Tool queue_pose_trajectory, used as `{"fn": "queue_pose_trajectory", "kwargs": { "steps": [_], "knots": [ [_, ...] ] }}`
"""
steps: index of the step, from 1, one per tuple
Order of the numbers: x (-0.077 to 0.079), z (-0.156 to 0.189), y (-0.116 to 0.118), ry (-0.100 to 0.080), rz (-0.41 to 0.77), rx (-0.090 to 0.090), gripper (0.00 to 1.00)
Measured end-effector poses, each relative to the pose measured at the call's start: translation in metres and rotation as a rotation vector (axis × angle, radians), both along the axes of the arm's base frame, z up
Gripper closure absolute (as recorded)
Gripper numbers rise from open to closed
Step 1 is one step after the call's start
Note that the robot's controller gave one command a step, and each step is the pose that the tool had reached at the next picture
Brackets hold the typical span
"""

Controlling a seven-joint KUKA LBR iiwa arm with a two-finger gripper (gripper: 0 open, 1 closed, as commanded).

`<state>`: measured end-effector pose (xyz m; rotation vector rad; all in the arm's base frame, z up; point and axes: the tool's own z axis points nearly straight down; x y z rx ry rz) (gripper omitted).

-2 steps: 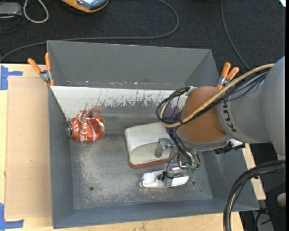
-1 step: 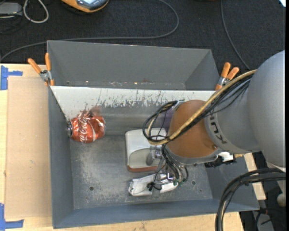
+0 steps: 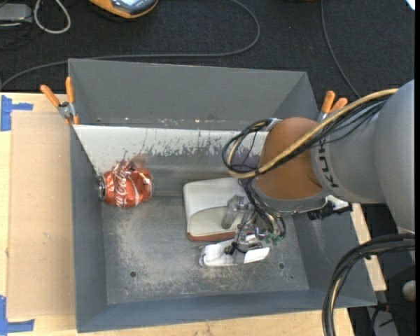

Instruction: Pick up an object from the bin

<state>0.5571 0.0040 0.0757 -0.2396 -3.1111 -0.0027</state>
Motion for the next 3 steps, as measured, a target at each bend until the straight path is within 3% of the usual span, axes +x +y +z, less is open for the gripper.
{"fn": "queue_pose_trajectory", "kwargs": {
  "steps": [1, 2, 3],
  "knots": [
    [-0.013, 0.018, 0.006, -0.001, 0.001, -0.004, 0.00],
    [-0.040, 0.004, 0.027, -0.002, 0.179, 0.000, 0.00],
    [-0.020, -0.004, 0.014, 0.001, -0.025, -0.001, 0.00]
  ]
}}
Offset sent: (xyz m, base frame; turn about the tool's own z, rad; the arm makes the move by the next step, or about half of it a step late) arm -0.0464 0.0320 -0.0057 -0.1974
